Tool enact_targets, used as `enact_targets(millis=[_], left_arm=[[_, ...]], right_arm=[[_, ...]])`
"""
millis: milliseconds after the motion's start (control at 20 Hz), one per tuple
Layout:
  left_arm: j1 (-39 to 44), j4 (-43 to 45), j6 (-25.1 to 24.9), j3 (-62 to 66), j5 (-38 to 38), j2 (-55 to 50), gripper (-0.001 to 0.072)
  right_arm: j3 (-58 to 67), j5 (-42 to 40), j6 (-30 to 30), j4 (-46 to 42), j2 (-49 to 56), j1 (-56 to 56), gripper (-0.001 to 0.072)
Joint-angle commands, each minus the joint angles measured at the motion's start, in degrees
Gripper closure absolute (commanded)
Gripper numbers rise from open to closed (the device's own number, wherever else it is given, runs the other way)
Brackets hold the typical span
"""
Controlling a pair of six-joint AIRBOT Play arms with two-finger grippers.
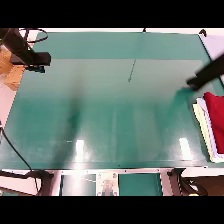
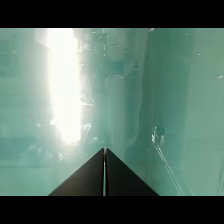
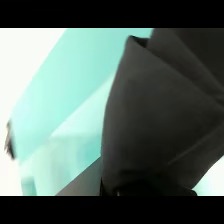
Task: Fold the shirts.
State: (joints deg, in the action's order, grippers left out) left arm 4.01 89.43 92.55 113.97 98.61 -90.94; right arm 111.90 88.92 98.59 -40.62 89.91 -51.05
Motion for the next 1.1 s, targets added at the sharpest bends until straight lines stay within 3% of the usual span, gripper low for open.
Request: enact_targets(millis=[0, 150, 250, 700, 750, 850, 1050], left_arm=[[0.0, -0.04, -0.04, 0.0, -0.07, -0.02, 0.0682], [0.0, -0.04, -0.07, 0.0, -0.59, -0.02, 0.0682], [0.0, -0.04, -0.07, 0.0, -0.72, -0.02, 0.0682], [0.0, -1.16, -1.55, 0.0, -0.63, -0.02, 0.0682], [0.0, -1.16, -1.55, 0.0, -0.63, -0.02, 0.0682], [0.0, -1.16, -1.55, 0.0, -0.66, -0.02, 0.0682], [0.0, -1.16, -1.55, 0.0, -1.05, -0.02, 0.0682]], right_arm=[[0.68, 10.8, 6.25, -12.02, -0.9, -12.57, 0.0701], [0.68, 16.5, 6.08, -28.35, -3.45, -17.35, 0.0701], [-0.22, 16.52, 4.68, -34.6, -5.29, -18.88, 0.0701], [-24.94, 15.85, 4.24, -46.51, -9.14, -19.63, 0.0699], [-28.55, 15.43, 4.24, -47.17, -9.14, -19.63, 0.0655], [-34.88, 14.56, 4.24, -49.18, -8.83, -19.63, 0.0112], [-32.96, 14.58, 4.76, -46.23, -6.58, -18.86, 0.0096]])
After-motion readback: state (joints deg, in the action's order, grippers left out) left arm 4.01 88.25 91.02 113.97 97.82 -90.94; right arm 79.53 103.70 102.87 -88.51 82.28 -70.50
